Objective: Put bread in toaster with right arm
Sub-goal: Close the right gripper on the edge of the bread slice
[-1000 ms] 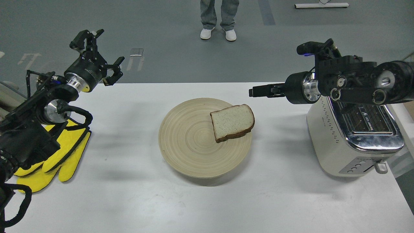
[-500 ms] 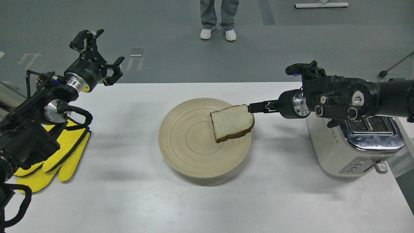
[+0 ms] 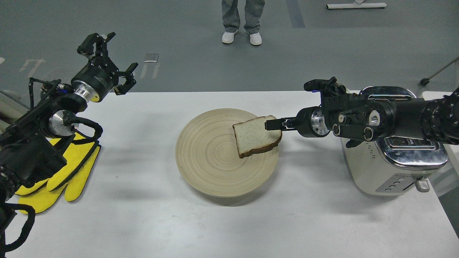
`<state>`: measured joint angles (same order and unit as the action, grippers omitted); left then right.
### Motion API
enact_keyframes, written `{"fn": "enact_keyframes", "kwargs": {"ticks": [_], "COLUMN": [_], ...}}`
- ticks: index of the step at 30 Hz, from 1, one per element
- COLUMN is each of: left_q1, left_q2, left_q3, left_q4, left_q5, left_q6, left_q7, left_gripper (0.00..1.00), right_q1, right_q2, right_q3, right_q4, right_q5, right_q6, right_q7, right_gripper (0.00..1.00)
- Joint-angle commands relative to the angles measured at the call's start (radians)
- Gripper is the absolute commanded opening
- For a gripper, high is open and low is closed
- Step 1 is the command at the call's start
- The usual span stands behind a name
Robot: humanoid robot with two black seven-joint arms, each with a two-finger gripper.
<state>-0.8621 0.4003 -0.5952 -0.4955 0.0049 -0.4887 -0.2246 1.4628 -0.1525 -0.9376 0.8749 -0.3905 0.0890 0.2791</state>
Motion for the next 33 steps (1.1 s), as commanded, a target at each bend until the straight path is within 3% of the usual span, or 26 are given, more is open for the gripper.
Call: {"fn": "enact_keyframes", "kwargs": {"ticks": [1, 8, 16, 20, 24, 26, 33], "left_q1": [0.0, 0.0, 0.0, 0.0, 0.0, 0.0, 0.0], "left_q2": [0.0, 0.0, 0.0, 0.0, 0.0, 0.0, 0.0], "left_q3": [0.0, 0.0, 0.0, 0.0, 0.0, 0.0, 0.0], "left_q4": [0.0, 0.0, 0.0, 0.0, 0.0, 0.0, 0.0], "left_q5": [0.001, 0.0, 0.001, 0.0, 0.001, 0.001, 0.0], "left_q6": [0.0, 0.0, 0.0, 0.0, 0.0, 0.0, 0.0], "left_q7": [-0.001, -0.001, -0.001, -0.001, -0.001, -0.001, -0.001], "left_gripper": [1.0, 1.0, 1.0, 1.0, 1.0, 1.0, 1.0], "right_q1": [-0.015, -0.032, -0.039, -0.039, -0.039, -0.041, -0.042], "right_q2": [0.002, 0.028, 0.045, 0.045, 0.047, 0.047, 0.045], "right_q3": [0.0, 0.002, 0.002, 0.002, 0.003, 0.002, 0.002], "right_q4": [-0.014, -0.039, -0.053, -0.053, -0.053, -0.053, -0.053], "right_q5": [-0.001, 0.002, 0.016, 0.016, 0.016, 0.016, 0.016], "right_q6": [0.0, 0.0, -0.002, -0.002, -0.003, -0.003, -0.018], "right_q7": [0.0, 0.0, 0.0, 0.0, 0.0, 0.0, 0.002], "right_gripper": [1.0, 1.0, 0.91, 0.75, 0.67, 0.55, 0.3]}}
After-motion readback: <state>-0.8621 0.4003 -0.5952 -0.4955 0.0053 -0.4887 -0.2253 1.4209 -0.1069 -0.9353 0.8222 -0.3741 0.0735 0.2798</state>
